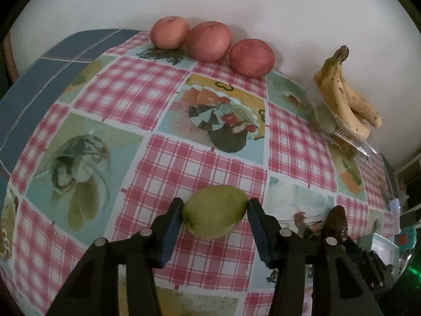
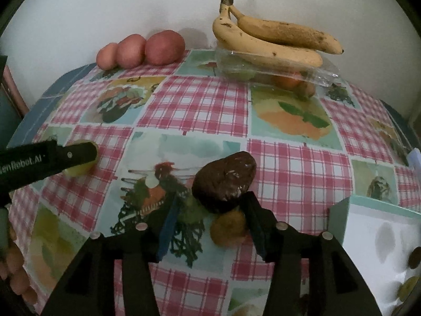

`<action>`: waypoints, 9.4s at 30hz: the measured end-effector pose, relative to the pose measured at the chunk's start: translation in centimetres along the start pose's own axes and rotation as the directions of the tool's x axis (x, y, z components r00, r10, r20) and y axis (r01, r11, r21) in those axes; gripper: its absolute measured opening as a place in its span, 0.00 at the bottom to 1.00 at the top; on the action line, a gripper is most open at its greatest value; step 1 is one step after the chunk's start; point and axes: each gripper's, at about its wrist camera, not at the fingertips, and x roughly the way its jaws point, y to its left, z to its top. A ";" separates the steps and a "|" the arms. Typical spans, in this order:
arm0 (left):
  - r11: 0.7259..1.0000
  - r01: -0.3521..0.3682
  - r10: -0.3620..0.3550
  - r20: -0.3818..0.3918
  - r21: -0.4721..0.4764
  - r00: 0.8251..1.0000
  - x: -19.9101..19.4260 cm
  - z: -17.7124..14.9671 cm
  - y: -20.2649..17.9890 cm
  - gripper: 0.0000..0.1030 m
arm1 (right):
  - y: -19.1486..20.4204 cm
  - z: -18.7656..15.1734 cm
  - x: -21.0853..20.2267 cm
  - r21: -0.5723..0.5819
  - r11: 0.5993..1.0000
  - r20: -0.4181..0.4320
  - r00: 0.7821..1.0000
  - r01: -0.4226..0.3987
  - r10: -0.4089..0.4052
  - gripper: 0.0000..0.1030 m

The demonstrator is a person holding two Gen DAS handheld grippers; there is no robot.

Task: Organize fruits
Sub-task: 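Carry the green pear and dark brown fruit over the white tray, then open both grippers to release the pear and brown fruit onto the tray, then withdraw both grippers from the tray back over the table, then lower the left gripper onto the loose orange and close it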

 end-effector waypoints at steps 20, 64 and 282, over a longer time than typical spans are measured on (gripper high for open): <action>0.996 -0.048 0.049 -0.011 0.080 0.999 -0.3 -1.0 -1.5 0.46 | -1.0 0.0 -0.5 0.059 0.998 0.005 1.000 -0.017 0.017 0.39; 0.995 -0.024 0.023 0.014 0.097 1.000 -10.3 -9.9 -1.9 0.46 | -2.6 -7.7 -14.6 0.087 0.996 0.077 0.997 0.010 -0.016 0.39; 0.907 -0.008 0.057 -0.104 0.421 0.993 -4.3 -15.0 -10.3 0.56 | -12.3 -11.3 -13.9 0.369 0.881 -0.105 0.955 0.297 -0.278 0.96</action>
